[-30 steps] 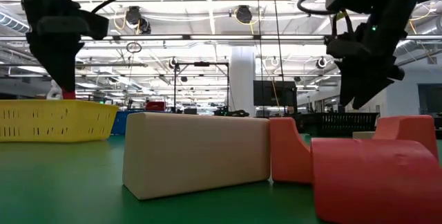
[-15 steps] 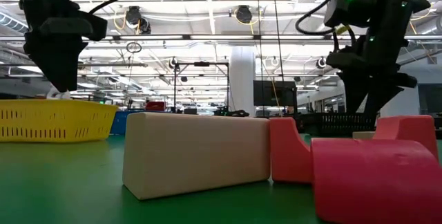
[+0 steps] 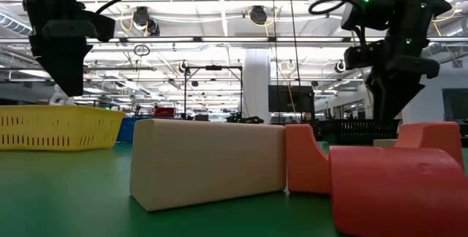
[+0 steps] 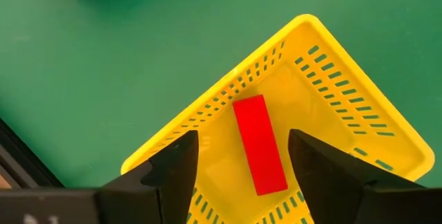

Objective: Sort & place blocks by color
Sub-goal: Put the top brown block into the blue bin

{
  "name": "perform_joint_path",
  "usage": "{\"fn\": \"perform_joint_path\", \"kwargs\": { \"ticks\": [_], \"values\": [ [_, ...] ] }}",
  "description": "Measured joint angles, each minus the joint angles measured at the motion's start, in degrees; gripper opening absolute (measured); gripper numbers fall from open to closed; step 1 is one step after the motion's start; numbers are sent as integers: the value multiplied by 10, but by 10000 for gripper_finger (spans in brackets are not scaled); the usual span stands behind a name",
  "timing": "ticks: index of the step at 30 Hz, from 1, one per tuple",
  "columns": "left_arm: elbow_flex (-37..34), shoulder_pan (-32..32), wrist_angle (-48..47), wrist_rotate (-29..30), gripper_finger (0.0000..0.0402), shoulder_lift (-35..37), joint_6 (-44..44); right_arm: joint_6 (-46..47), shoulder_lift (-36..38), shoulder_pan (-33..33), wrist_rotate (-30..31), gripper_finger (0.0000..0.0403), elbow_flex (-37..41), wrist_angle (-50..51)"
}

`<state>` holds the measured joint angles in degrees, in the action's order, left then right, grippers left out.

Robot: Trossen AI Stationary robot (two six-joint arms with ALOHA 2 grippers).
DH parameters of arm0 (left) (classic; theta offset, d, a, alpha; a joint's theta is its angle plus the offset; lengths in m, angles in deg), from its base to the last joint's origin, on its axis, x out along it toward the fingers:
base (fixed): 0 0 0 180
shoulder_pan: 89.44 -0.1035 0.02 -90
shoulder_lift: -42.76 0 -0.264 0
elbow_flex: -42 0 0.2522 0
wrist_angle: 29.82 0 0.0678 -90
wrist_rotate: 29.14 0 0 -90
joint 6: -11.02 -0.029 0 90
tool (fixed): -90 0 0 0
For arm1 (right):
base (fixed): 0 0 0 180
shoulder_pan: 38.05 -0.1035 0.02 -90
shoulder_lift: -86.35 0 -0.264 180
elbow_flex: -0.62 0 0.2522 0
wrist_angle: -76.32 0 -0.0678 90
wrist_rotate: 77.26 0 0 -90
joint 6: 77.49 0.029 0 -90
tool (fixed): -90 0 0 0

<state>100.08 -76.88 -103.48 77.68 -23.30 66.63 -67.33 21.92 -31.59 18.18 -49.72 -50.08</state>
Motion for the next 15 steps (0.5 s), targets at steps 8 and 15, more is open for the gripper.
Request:
{"fn": "perform_joint_path", "kwargs": {
  "ticks": [8,15],
  "values": [
    [0,0,1,6,223,0,0,-91,-29,7,-12,212,0,-13],
    [0,-2,2,18,223,0,4,-185,-73,12,-11,212,0,-17]
  ]
}}
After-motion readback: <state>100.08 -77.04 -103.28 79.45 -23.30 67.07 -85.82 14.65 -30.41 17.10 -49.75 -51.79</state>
